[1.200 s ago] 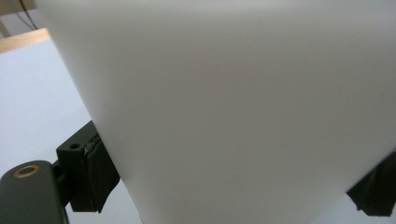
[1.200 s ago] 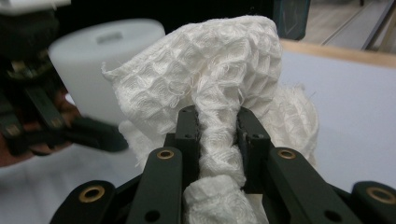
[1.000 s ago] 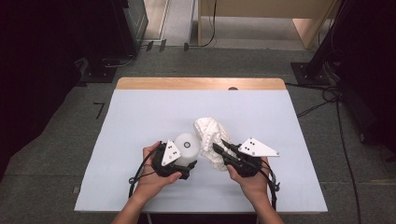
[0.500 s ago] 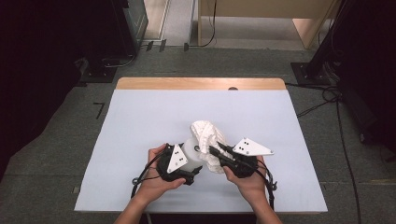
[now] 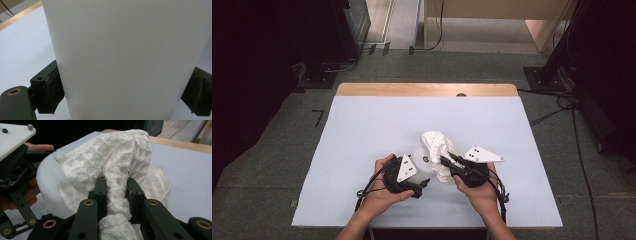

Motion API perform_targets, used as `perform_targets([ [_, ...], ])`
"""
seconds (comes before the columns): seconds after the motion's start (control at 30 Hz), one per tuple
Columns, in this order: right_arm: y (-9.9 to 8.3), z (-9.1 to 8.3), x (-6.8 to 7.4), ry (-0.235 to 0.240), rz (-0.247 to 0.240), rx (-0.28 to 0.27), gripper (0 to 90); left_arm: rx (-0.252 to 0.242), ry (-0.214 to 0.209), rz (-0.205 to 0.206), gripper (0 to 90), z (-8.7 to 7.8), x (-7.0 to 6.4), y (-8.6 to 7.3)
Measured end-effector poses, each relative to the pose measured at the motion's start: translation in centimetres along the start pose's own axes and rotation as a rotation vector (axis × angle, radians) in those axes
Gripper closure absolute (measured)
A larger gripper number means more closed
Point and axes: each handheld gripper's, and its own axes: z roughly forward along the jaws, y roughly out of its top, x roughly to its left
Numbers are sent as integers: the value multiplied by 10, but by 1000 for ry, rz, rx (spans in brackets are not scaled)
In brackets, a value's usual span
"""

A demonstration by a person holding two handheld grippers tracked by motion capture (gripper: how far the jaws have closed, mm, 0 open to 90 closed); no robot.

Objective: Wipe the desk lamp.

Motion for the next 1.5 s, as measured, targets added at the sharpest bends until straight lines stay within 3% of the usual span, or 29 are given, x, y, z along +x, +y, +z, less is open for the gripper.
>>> perform_targets([
  [0.1,2,-2,0,-2,-3,-7,745,3,0,9,81,1,-1,1],
  [0.2,7,-7,4,11,-6,-25,746,24,13,68,81,2,-6,5],
  [0.4,12,-6,16,61,-9,-40,745,27,30,131,82,4,-16,8],
  [0.53,10,-4,15,29,-13,-40,746,14,30,138,82,5,-17,8],
  [0.6,7,-3,9,-30,-17,-29,747,2,22,116,81,5,-15,7],
  [0.7,2,-4,-5,-66,43,-21,748,-10,33,85,81,6,-11,5],
  [0.73,0,-5,-9,-77,49,-25,747,-45,88,56,81,7,-6,1],
  [0.77,0,-6,-12,-83,60,-27,747,-63,109,33,81,7,-1,-1],
  [1.0,-6,-8,-30,-156,77,-36,747,-224,233,-238,80,4,48,-15],
  [1.07,-9,-7,-33,-183,87,-30,746,-244,285,-261,79,5,55,-18],
  [1.13,-12,-6,-37,-205,96,-29,746,-247,292,-281,79,5,60,-21],
  [1.2,-14,-6,-40,-221,101,-23,746,-232,294,-299,79,6,63,-24],
  [1.27,-15,-5,-42,-231,106,-22,746,-199,319,-286,75,8,62,-26],
  [1.37,-16,-5,-44,-242,101,-16,745,-178,315,-286,65,10,62,-27],
  [1.43,-17,-4,-44,-245,97,-10,745,-152,294,-311,63,11,62,-27],
  [1.5,-18,-4,-44,-245,97,-9,745,-157,297,-313,56,10,62,-27],
])
